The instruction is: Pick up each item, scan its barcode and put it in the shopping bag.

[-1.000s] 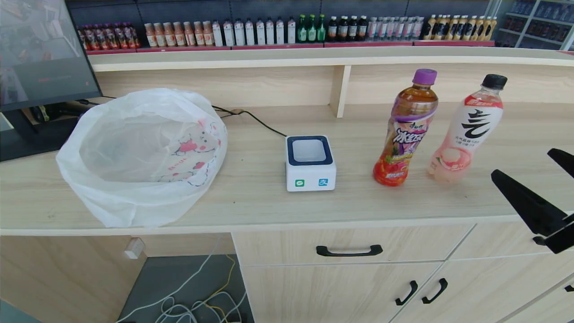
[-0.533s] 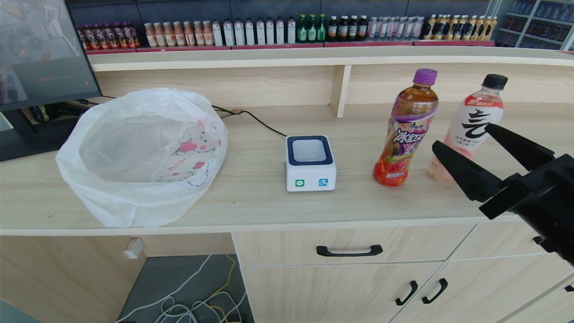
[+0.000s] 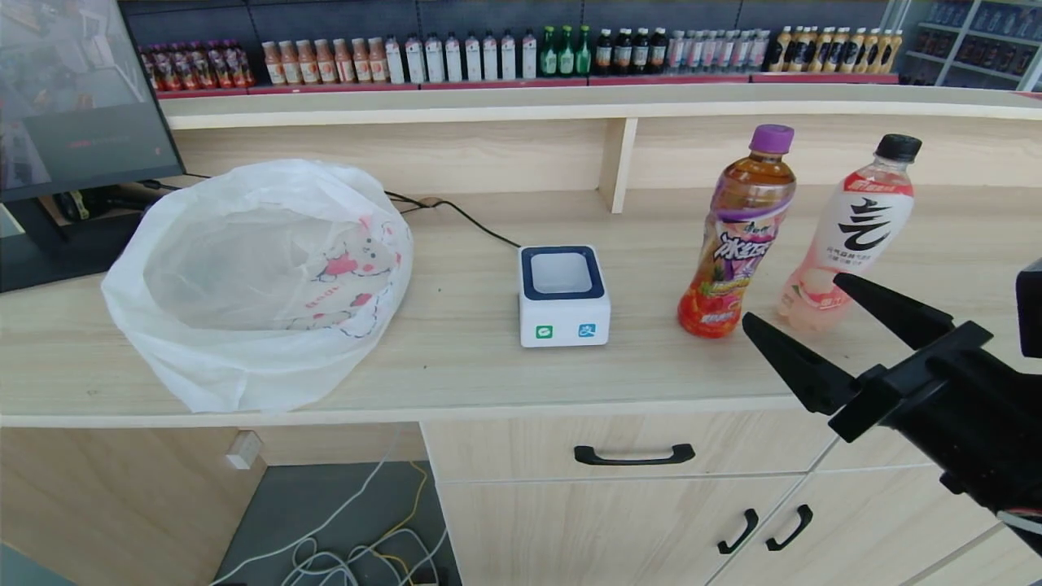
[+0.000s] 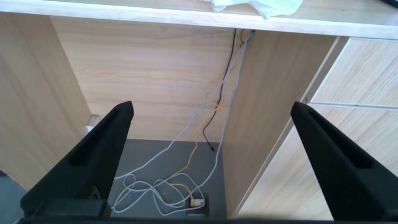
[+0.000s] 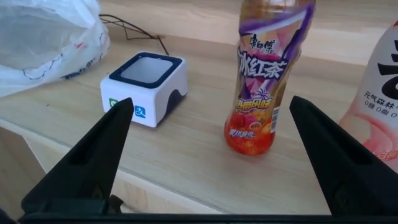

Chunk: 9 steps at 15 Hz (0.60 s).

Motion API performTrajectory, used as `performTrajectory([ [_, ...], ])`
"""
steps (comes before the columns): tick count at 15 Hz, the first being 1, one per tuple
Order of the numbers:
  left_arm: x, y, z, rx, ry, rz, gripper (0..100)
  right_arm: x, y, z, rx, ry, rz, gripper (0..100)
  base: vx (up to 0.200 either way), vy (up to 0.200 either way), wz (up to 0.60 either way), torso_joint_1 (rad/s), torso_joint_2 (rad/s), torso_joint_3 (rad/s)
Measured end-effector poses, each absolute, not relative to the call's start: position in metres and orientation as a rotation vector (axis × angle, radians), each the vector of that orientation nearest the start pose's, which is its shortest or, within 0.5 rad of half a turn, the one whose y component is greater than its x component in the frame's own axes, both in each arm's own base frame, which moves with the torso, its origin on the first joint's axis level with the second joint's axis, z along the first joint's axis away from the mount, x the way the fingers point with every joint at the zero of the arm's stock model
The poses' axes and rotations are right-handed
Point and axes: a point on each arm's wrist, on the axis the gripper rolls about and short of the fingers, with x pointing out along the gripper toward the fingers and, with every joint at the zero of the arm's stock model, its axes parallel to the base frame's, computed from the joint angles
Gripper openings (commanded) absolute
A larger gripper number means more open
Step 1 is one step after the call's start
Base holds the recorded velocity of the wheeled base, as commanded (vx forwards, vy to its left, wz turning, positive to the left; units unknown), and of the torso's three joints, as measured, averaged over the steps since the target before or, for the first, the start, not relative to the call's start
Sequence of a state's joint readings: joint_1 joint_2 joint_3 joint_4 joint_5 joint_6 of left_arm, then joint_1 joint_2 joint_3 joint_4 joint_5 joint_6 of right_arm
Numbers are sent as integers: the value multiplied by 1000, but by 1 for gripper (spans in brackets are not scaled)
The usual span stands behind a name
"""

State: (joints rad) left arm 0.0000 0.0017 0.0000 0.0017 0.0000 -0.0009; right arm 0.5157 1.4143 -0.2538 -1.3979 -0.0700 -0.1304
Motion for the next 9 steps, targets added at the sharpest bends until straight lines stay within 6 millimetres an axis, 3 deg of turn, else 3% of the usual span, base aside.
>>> performTrajectory([
  [9, -23, 0, 75, 0, 3, 0, 100, 192, 96, 188, -33, -233, 279, 100, 0, 0, 0, 0, 0, 0],
])
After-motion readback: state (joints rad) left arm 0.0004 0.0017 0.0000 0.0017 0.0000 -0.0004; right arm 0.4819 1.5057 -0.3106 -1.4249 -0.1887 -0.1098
